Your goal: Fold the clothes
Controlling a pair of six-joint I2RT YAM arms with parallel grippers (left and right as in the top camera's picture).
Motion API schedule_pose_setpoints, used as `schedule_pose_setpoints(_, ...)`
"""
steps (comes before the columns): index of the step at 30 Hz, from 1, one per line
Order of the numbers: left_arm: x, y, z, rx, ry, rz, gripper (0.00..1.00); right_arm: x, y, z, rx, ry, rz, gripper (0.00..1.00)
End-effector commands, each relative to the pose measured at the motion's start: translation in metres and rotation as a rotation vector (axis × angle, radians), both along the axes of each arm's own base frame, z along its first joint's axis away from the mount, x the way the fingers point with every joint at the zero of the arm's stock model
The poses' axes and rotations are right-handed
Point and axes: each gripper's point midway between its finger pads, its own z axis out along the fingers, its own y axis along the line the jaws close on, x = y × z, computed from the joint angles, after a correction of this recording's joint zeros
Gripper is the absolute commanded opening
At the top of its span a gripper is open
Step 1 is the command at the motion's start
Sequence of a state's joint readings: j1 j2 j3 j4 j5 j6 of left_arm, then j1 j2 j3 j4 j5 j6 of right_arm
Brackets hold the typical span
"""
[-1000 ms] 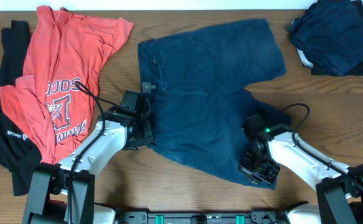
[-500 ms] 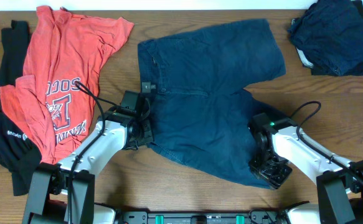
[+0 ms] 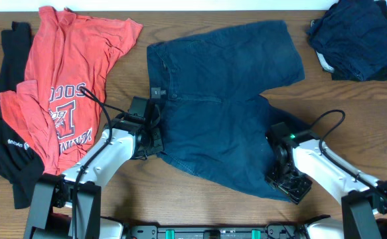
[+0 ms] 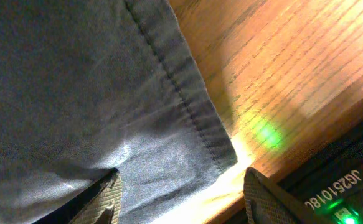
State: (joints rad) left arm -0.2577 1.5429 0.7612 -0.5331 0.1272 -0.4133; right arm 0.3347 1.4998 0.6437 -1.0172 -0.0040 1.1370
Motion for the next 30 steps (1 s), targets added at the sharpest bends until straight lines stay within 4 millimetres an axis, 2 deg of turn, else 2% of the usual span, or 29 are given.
schedule_pose_setpoints(1, -0.001, 0.006, -0.003, 0.026, 0.001, -0.002, 0.06, -0.010, -0.003, -0.022, -0.005, 0.018, -0.034, 0.63)
schedule_pose_setpoints(6, -0.001, 0.006, -0.003, 0.026, 0.001, -0.002, 0.06, -0.020, 0.001, -0.027, 0.010, 0.033, -0.018, 0.59)
schedule_pose_setpoints(12, -0.001, 0.006, -0.003, 0.026, 0.002, -0.002, 0.06, -0.020, 0.015, -0.042, 0.066, -0.015, 0.027, 0.55)
schedule_pose_setpoints(19, -0.001, 0.006, -0.003, 0.026, 0.002, -0.002, 0.06, -0.038, 0.024, -0.046, 0.120, 0.030, 0.045, 0.56)
schedule_pose_setpoints(22, -0.001, 0.006, -0.003, 0.026, 0.002, -0.002, 0.06, -0.038, 0.030, -0.047, 0.153, 0.026, 0.056, 0.56)
schedule_pose_setpoints(23, -0.001, 0.006, -0.003, 0.026, 0.002, -0.002, 0.06, -0.038, 0.031, -0.047, 0.156, 0.027, 0.056, 0.52)
schedule_pose_setpoints(24, -0.001, 0.006, -0.003, 0.026, 0.002, -0.002, 0.06, -0.038, 0.031, -0.047, 0.155, 0.026, 0.056, 0.42)
schedule_pose_setpoints(25, -0.001, 0.006, -0.003, 0.026, 0.001, -0.002, 0.07, -0.038, 0.031, -0.047, 0.157, 0.027, 0.055, 0.18)
schedule_pose_setpoints(27, -0.001, 0.006, -0.003, 0.026, 0.001, -0.002, 0.06, -0.039, 0.034, -0.046, 0.172, 0.032, 0.051, 0.01)
schedule_pose_setpoints(30, 0.000, 0.006, -0.003, 0.025, -0.002, -0.003, 0.06, -0.039, 0.039, -0.045, 0.203, 0.039, 0.054, 0.01)
